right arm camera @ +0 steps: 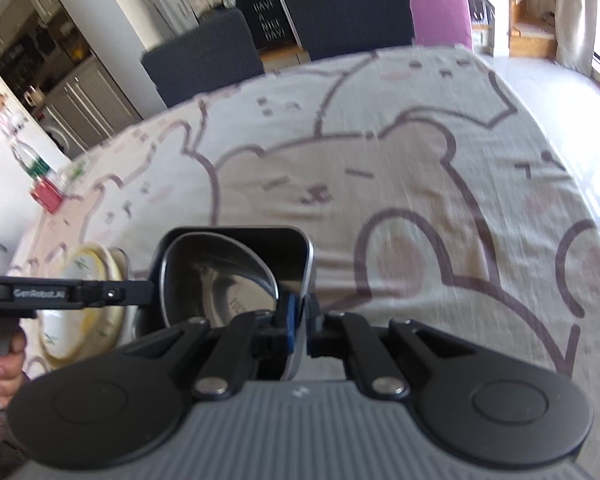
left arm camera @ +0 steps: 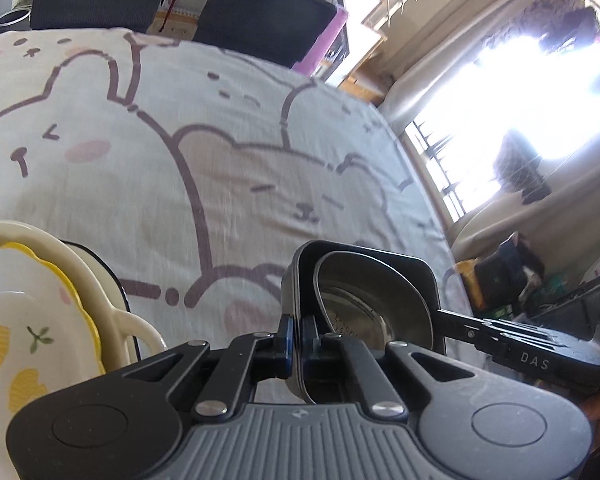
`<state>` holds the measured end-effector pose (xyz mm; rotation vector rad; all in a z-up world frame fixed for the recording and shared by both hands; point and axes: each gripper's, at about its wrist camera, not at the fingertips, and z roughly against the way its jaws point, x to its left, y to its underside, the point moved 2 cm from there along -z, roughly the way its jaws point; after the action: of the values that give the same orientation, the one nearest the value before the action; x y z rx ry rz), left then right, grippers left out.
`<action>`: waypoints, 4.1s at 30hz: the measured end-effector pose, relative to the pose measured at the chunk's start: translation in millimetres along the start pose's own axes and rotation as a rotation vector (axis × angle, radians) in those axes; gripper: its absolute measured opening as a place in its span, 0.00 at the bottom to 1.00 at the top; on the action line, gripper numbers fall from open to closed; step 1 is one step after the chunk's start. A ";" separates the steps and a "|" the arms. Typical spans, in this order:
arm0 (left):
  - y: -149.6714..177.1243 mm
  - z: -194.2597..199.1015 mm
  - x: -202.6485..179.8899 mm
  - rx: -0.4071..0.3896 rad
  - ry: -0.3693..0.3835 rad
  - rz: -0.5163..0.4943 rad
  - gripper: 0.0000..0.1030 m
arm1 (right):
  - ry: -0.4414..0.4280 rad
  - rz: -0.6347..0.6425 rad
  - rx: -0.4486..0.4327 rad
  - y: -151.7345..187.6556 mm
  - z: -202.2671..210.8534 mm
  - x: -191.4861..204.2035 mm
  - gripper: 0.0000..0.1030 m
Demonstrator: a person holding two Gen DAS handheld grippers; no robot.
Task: Organize plates and bowls
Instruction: 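Lift the steel dish stack with both grippers and carry it toward the plates, then lower the steel dish stack onto the yellow-rimmed plate stack with both grippers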
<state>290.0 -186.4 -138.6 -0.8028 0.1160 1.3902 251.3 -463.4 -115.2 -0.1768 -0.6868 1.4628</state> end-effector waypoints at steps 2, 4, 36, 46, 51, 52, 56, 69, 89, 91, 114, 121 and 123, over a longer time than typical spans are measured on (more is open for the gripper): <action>-1.7 14.2 -0.2 -0.023 0.011 -0.001 0.03 | -0.014 0.006 -0.027 -3.0 11.5 7.0 0.06; -3.7 28.6 1.6 -0.045 0.020 0.001 0.03 | -0.025 0.020 -0.047 -5.8 20.4 16.4 0.06; 4.0 210.1 123.7 -0.345 -0.057 0.198 0.03 | -0.213 0.186 -0.070 -43.2 0.5 214.8 0.07; 9.2 188.9 149.4 -0.265 -0.051 0.200 0.03 | -0.184 0.133 0.002 -23.3 -39.0 215.5 0.07; 8.3 176.7 160.4 -0.223 -0.053 0.203 0.03 | -0.160 0.118 0.016 -19.7 -51.2 215.0 0.07; 8.3 174.8 163.2 -0.216 -0.052 0.208 0.03 | -0.161 0.116 0.022 -19.3 -52.8 214.8 0.07; 9.0 170.1 170.8 -0.194 -0.057 0.220 0.03 | -0.159 0.118 0.055 -16.5 -61.4 216.3 0.07; 11.1 162.2 178.2 -0.153 -0.079 0.222 0.03 | -0.156 0.141 0.100 -13.1 -69.2 221.7 0.08; 15.6 149.7 178.1 -0.098 -0.122 0.202 0.03 | -0.109 0.214 0.159 -4.8 -80.9 226.2 0.09; 15.6 148.3 177.9 -0.093 -0.124 0.200 0.03 | -0.106 0.215 0.163 -4.3 -81.7 225.8 0.09; 17.1 146.3 179.9 -0.084 -0.130 0.193 0.03 | -0.088 0.232 0.172 -4.5 -87.8 231.3 0.09; 17.0 145.6 180.2 -0.083 -0.130 0.194 0.03 | -0.090 0.229 0.172 -3.7 -87.8 231.4 0.09; 16.7 145.7 180.1 -0.083 -0.139 0.194 0.04 | -0.089 0.230 0.172 -3.7 -87.9 231.6 0.11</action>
<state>259.8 43.8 -132.2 -0.7765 0.0291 1.6384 290.7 -218.9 -109.8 -0.0588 -0.6240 1.7511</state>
